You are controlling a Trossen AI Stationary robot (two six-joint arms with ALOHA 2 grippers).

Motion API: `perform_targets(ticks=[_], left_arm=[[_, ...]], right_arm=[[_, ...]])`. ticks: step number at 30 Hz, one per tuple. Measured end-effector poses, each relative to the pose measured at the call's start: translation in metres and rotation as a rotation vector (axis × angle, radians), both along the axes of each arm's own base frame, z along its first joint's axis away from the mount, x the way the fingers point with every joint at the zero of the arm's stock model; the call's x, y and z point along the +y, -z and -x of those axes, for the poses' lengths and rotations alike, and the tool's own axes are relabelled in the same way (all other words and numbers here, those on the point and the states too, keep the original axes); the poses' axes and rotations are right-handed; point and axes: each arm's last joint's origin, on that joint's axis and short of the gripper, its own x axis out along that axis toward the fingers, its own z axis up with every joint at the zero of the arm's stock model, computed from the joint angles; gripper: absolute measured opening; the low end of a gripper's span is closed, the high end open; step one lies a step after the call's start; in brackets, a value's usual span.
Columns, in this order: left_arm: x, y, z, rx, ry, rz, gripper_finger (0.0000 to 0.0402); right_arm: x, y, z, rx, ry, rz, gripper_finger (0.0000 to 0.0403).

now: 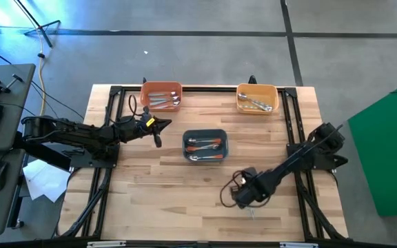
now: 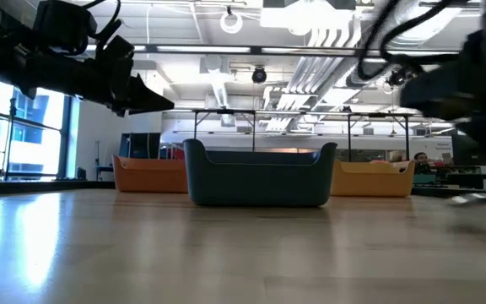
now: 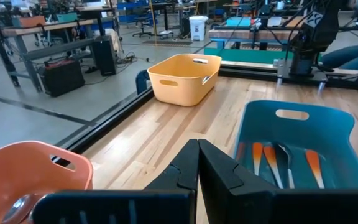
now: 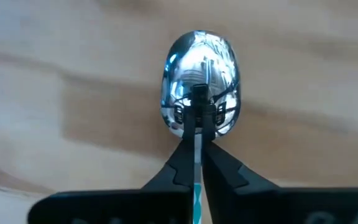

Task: Sort silverware by color (type)
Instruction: Put the white-blue spoon into the yellow bin

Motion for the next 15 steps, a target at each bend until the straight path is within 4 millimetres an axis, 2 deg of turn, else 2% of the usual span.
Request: perform_targets(ticks=[4, 7, 11, 15], left_arm=[[0.000, 0.000, 0.000, 0.002, 0.001, -0.007, 0.0000], [0.000, 0.000, 0.000, 0.006, 0.002, -0.017, 0.0000], [0.001, 0.000, 0.000, 0.007, -0.007, -0.024, 0.0000], [0.002, -0.001, 0.000, 0.014, -0.017, -0.049, 0.0000]], right_arm=[[-0.028, -0.020, -0.009, -0.075, -0.092, 0.086, 0.0005], [-0.063, -0.041, -0.008, -0.056, -0.195, 0.152, 0.0003], [-0.130, -0.075, 0.000, -0.027, -0.314, 0.301, 0.0002], [-0.208, -0.102, 0.015, -0.004, -0.468, 0.418, 0.0001]])
